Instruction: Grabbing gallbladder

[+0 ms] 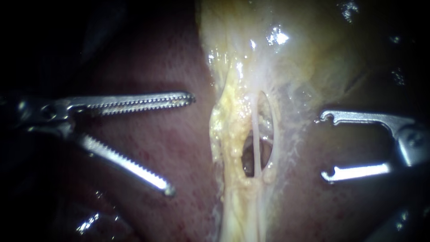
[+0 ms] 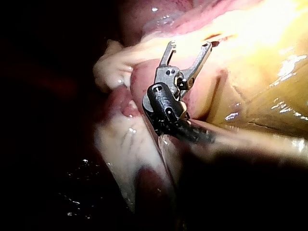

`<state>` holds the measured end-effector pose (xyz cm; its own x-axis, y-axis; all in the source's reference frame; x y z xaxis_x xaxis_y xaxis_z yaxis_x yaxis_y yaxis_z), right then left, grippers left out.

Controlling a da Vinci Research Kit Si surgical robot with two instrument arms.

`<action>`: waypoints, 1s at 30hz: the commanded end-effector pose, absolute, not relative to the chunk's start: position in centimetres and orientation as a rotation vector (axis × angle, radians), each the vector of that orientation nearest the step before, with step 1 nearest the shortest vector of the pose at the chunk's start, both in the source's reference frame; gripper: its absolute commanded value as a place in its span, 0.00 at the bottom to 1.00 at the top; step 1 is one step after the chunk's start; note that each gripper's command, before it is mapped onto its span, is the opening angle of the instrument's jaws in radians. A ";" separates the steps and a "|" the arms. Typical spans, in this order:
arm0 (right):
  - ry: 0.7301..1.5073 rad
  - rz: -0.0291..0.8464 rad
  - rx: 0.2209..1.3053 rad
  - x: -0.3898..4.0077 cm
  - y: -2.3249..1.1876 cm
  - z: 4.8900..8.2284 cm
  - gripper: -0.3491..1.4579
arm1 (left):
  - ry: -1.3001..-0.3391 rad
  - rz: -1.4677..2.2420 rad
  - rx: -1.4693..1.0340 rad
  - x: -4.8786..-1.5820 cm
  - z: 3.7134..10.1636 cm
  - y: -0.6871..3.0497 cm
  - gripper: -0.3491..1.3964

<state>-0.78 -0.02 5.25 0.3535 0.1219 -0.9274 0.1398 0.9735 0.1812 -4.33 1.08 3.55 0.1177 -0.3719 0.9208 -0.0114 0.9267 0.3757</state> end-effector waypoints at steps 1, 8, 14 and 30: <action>1.213 -0.012 0.245 -0.78 -0.02 5.25 0.52 | -1.435 -0.280 0.331 -4.33 3.54 1.08 0.70; 1.212 -0.007 0.249 -0.78 -0.02 5.25 0.52 | -1.405 -0.403 0.415 -4.34 3.55 1.09 0.66; 1.212 -0.007 0.249 -0.79 -0.02 5.25 0.52 | -1.337 -0.537 0.443 -4.40 3.57 1.13 0.63; 1.211 -0.002 0.253 -0.80 -0.02 5.25 0.52 | -1.211 -0.734 0.509 -4.68 3.85 1.38 0.46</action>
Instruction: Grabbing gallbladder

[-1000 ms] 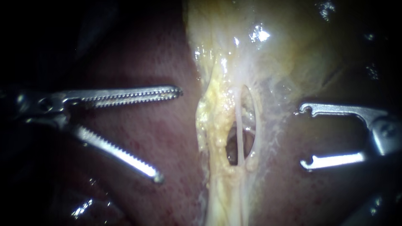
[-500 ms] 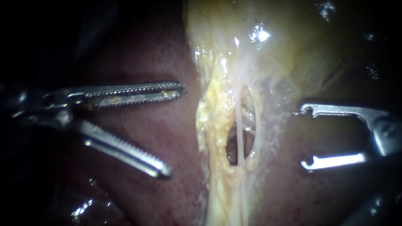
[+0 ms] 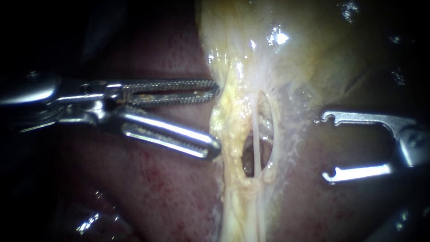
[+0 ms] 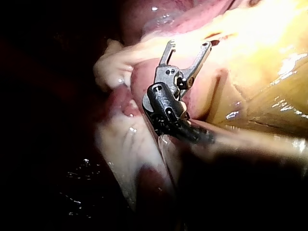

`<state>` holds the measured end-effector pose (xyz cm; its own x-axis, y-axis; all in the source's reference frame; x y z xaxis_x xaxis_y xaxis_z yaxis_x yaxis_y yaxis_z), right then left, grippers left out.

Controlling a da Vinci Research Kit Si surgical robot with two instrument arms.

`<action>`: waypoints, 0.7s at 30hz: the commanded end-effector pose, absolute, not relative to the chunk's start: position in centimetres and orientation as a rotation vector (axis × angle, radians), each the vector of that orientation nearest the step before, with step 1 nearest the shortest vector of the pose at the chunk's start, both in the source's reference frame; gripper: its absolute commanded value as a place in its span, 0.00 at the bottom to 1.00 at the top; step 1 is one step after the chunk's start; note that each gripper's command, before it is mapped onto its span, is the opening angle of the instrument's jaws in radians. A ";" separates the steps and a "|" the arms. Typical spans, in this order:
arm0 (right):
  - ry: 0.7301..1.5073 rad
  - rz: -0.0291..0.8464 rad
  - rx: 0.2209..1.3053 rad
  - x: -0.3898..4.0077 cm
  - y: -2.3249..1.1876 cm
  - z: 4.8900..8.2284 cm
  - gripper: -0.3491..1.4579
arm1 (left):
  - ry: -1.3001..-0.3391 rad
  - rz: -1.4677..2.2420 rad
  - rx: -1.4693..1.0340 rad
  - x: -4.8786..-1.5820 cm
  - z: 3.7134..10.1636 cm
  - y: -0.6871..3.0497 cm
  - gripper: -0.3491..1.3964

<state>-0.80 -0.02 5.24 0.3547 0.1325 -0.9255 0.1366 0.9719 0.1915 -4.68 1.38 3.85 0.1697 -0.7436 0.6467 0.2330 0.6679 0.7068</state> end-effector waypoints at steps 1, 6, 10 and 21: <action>1.211 -0.002 0.253 -0.80 -0.02 5.25 0.52 | -1.204 -0.735 0.506 -4.70 3.88 1.40 0.46; 1.211 -0.002 0.253 -0.80 -0.02 5.25 0.52 | -1.171 -0.760 0.503 -4.72 3.99 1.47 0.44; 1.211 -0.002 0.253 -0.80 -0.02 5.25 0.52 | -1.151 -0.777 0.501 -4.70 4.08 1.51 0.43; 1.211 -0.002 0.253 -0.80 -0.02 5.25 0.52 | -1.104 -0.814 0.488 -4.66 4.32 1.54 0.42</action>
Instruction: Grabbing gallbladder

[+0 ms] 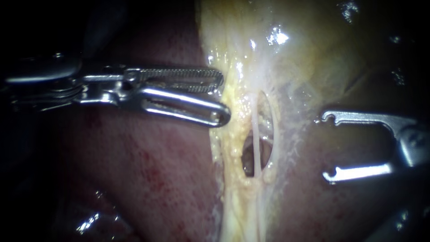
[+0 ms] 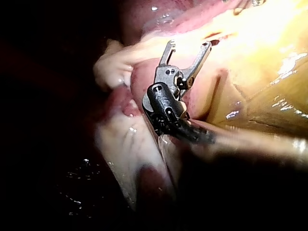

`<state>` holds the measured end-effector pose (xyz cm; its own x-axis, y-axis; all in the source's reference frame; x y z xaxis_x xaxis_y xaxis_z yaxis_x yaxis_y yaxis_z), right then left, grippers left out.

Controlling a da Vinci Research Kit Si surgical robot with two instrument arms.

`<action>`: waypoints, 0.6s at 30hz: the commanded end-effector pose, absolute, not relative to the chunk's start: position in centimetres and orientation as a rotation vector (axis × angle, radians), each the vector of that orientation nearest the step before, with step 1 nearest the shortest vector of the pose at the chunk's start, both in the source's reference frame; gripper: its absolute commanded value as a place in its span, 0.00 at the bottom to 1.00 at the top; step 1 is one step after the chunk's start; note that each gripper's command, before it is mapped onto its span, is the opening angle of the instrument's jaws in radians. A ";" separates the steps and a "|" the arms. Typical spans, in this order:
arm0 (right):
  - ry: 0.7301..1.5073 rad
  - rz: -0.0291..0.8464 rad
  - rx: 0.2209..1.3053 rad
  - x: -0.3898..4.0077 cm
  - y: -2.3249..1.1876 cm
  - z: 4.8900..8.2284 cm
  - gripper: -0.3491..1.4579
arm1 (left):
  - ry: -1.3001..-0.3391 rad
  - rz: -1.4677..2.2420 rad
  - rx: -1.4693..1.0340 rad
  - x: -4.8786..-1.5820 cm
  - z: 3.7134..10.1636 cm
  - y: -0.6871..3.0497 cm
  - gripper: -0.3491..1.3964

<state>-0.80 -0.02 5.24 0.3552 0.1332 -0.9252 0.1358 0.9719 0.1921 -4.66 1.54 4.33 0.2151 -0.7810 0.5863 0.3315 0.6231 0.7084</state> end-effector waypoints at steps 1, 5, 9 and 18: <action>1.211 -0.002 0.253 -0.80 -0.02 5.25 0.52 | -1.097 -0.815 0.483 -4.67 4.34 1.53 0.42; 1.212 -0.002 0.253 -0.80 -0.02 5.25 0.52 | -1.095 -0.821 0.490 -4.73 4.41 1.48 0.37; 1.212 -0.002 0.253 -0.80 -0.02 5.25 0.52 | -1.087 -0.833 0.495 -4.76 4.41 1.47 0.29; 1.212 -0.003 0.253 -0.81 -0.02 5.24 0.52 | -1.078 -0.853 0.509 -4.74 4.39 1.46 0.00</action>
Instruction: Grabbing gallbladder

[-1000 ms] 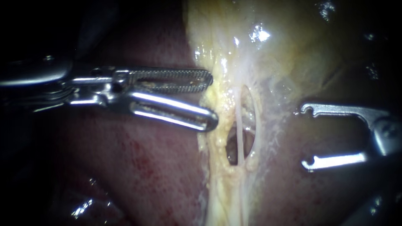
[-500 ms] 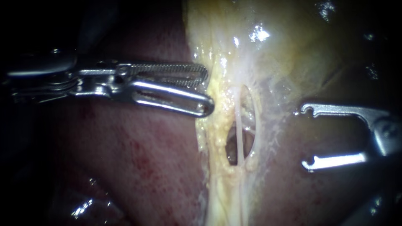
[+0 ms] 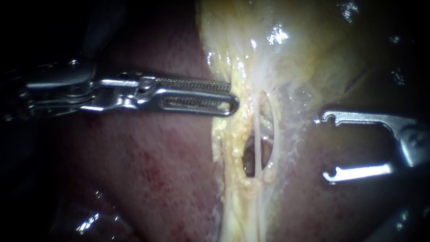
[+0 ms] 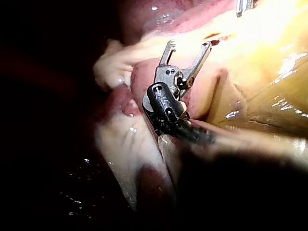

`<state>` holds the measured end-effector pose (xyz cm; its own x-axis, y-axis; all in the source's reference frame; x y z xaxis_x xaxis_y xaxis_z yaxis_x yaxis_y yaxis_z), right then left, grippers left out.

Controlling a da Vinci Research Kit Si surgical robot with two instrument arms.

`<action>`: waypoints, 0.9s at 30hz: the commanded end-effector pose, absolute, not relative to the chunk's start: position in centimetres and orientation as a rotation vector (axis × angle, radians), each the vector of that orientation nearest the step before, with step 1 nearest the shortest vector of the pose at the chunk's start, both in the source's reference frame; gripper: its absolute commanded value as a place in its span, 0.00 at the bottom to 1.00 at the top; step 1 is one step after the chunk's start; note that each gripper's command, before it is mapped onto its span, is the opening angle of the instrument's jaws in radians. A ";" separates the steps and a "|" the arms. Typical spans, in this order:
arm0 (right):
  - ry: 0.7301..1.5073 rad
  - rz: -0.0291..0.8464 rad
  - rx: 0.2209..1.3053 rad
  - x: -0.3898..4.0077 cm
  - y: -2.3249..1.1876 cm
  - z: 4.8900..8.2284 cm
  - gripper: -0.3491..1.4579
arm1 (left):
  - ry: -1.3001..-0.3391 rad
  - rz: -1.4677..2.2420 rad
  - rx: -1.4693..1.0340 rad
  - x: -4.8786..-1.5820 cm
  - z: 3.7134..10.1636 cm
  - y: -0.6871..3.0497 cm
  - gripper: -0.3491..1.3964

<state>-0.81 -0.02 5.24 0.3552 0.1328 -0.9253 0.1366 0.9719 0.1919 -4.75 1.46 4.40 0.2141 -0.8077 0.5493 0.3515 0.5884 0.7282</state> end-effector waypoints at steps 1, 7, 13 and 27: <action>1.212 -0.003 0.253 -0.81 -0.02 5.24 0.52 | -1.078 -0.853 0.509 -4.74 4.39 1.46 0.00; 1.212 -0.003 0.253 -0.81 -0.02 5.24 0.52 | -1.076 -0.863 0.516 -4.72 4.38 1.45 0.00; 1.212 -0.003 0.253 -0.81 -0.02 5.24 0.52 | -1.075 -0.867 0.520 -4.71 4.38 1.45 0.00; 1.212 -0.003 0.253 -0.81 -0.02 5.24 0.52 | -1.072 -0.871 0.526 -4.71 4.37 1.44 0.00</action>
